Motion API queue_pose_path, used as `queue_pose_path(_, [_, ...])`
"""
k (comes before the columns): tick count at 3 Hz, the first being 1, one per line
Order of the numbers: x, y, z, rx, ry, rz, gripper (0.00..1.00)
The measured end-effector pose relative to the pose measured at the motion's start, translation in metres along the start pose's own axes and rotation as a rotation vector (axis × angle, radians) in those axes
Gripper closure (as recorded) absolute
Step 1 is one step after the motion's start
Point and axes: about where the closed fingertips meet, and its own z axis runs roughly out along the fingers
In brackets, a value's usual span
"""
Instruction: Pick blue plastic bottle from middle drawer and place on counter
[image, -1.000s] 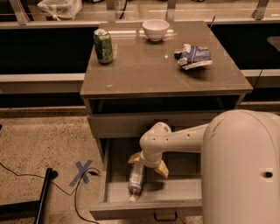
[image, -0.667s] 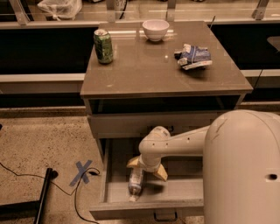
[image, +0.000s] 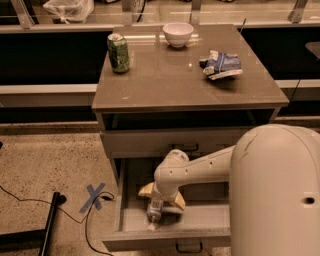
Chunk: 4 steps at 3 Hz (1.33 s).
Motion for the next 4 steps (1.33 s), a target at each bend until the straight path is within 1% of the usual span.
queue_pose_path(1, [-0.002,-0.009,0.009,-0.007,-0.01,-0.028,0.02])
queue_pose_path(2, [0.002,-0.013,0.019,-0.027,-0.024,-0.031,0.06])
queue_pose_path(3, [0.004,-0.016,0.025,-0.044,-0.028,-0.037,0.21])
queue_pose_path(4, [0.005,-0.017,0.026,-0.04,-0.033,-0.04,0.45])
